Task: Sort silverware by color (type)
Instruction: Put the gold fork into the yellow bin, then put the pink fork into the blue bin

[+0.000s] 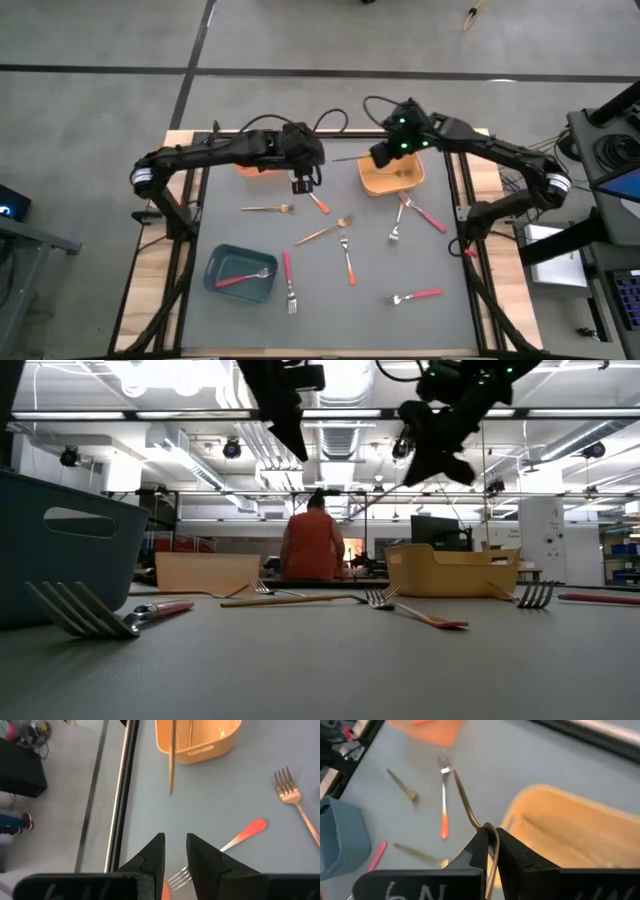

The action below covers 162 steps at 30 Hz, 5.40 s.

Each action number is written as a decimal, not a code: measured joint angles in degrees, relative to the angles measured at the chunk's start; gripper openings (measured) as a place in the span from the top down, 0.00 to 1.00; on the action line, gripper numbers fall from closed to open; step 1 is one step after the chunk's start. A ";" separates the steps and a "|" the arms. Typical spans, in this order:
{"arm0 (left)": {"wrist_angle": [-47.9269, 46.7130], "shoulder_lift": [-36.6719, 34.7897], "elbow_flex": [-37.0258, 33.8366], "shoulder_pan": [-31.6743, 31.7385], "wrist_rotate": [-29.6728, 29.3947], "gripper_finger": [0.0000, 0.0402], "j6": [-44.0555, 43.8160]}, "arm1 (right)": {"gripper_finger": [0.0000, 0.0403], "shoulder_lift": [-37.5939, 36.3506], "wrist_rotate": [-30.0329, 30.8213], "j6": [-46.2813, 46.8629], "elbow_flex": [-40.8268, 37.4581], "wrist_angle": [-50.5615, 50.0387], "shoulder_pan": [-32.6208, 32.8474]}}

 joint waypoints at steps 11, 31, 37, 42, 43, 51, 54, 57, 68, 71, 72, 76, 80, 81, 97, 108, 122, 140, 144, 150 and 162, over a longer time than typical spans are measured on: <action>15.27 -17.58 -18.67 0.00 -0.01 0.84 -2.12 | 0.97 -11.37 -6.87 4.61 -12.04 0.17 -9.93; 20.93 -33.47 -29.83 0.00 -0.17 0.84 -7.58 | 0.97 -10.35 -6.65 4.20 -19.32 2.75 -15.58; 20.95 -33.05 -30.28 0.00 -0.17 0.84 -7.60 | 0.97 -7.66 -6.23 3.78 -19.37 3.72 -15.58; 21.00 -32.77 -30.29 0.00 -0.17 0.84 -7.60 | 0.97 -5.65 -5.05 3.08 -19.37 3.74 -15.58; 20.99 -32.76 -30.29 0.00 -0.17 0.84 -7.60 | 0.97 -5.33 -4.73 2.91 -19.37 3.69 -15.58; 21.06 -32.74 -30.28 0.00 -0.42 0.85 -7.60 | 0.97 -4.50 -1.20 1.57 -19.32 3.82 -15.56; 21.06 -32.74 -30.29 0.00 -0.43 0.85 -7.60 | 0.97 -4.69 -0.97 1.46 -19.32 3.72 -15.56; 21.08 -32.74 -30.29 0.00 -0.44 0.85 -7.60 | 0.95 -4.69 -0.94 1.42 -19.32 3.72 -15.56; 21.96 -32.68 -30.27 0.00 -0.46 0.85 -8.08 | 0.69 -4.52 -0.71 1.42 -19.02 2.65 -15.58; 22.44 -32.68 -30.28 0.00 -0.44 0.85 -8.06 | 0.66 -4.54 -0.73 1.38 -17.63 1.27 -15.58; 22.48 -32.68 -30.27 0.00 -0.44 0.85 -8.06 | 0.65 -4.54 -0.73 1.32 -17.10 0.70 -15.58; 22.44 -32.68 -30.29 0.00 -0.44 0.85 -8.06 | 0.64 -4.54 -0.77 0.81 -14.86 -0.09 -15.55; 22.32 -32.68 -30.59 0.00 -0.44 0.85 -8.64 | 0.64 -4.56 -0.90 0.45 -12.06 -0.02 -14.96; 22.23 -32.68 -30.76 -0.01 -0.44 0.85 -9.26 | 0.64 -4.56 -0.90 -0.04 -11.34 0.02 -14.50; 15.81 -32.66 -39.63 -0.04 4.30 0.85 -24.77 | 0.64 -4.61 -0.86 -13.45 -13.06 27.53 4.31; 15.74 -32.64 -47.96 -0.07 14.98 0.85 -33.44 | 0.64 -4.58 -0.91 -27.01 -15.65 40.29 15.36; 15.44 -32.64 -49.96 -0.73 17.75 0.85 -41.27 | 0.64 -4.54 -0.63 -25.54 -15.80 40.89 16.46; 31.94 -32.64 -52.98 -21.92 6.59 0.85 -46.89 | 0.75 -4.52 8.09 -5.63 -11.30 38.11 26.59; 37.13 -32.64 -52.98 -27.81 2.86 0.85 -47.67 | 0.74 -4.03 11.42 0.32 -8.16 29.98 30.07; 43.06 -32.61 -52.98 -34.64 -1.46 0.85 -48.18 | 0.74 -1.50 16.78 8.48 -3.45 15.24 36.47; 46.04 -32.57 -52.96 -42.35 -7.06 0.85 -48.12 | 0.74 10.83 13.77 22.25 5.40 -10.06 48.10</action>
